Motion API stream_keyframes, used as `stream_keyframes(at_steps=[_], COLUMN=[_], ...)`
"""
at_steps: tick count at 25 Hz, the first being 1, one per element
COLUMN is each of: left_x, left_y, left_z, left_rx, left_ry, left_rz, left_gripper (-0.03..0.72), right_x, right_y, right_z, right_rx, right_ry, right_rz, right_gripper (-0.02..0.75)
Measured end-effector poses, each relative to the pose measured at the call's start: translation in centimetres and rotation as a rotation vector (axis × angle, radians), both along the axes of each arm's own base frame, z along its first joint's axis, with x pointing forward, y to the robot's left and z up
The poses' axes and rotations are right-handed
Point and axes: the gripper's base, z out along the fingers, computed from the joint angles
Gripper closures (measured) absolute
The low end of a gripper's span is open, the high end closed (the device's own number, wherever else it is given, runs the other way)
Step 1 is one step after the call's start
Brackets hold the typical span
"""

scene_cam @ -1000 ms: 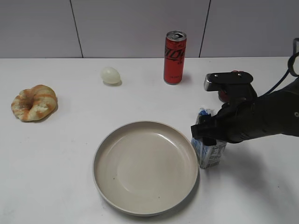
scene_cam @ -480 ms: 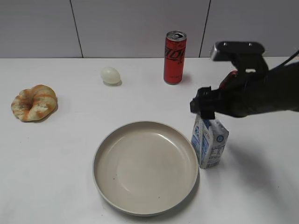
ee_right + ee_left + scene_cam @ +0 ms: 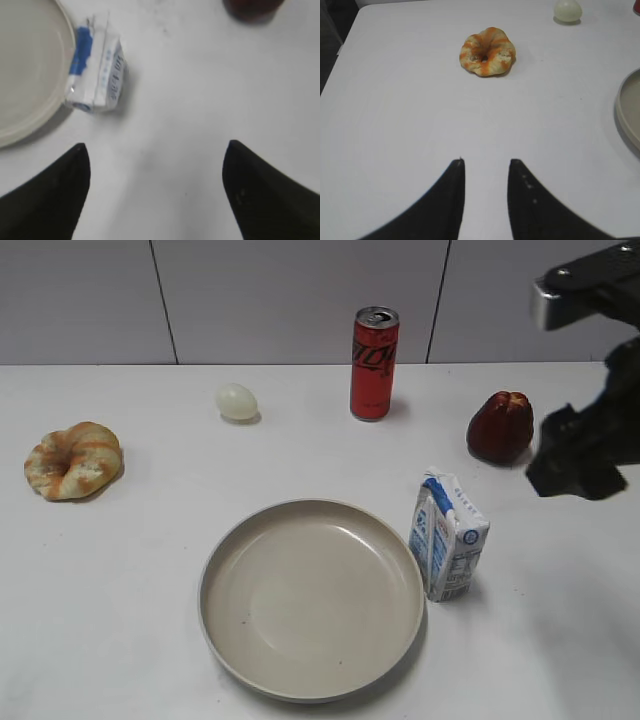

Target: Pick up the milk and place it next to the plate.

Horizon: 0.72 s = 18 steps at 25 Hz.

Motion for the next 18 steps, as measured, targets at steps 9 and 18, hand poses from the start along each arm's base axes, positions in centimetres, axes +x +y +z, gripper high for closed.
stream_keyframes(at_steps=[9,18], left_x=[0.0,0.0], left_y=[0.0,0.0], left_z=[0.0,0.0], left_rx=[0.0,0.0], left_ry=[0.0,0.0], left_rz=[0.0,0.0], left_gripper=[0.459,0.459], right_x=[-5.6,-14.4], right_y=[-6.3,-8.2], right_z=[-0.8,-2.0], right_rx=[0.106,0.21], right_ry=[0.032,-0.289], right_rz=[-0.241,-0.242], right_gripper=[0.13,0.146])
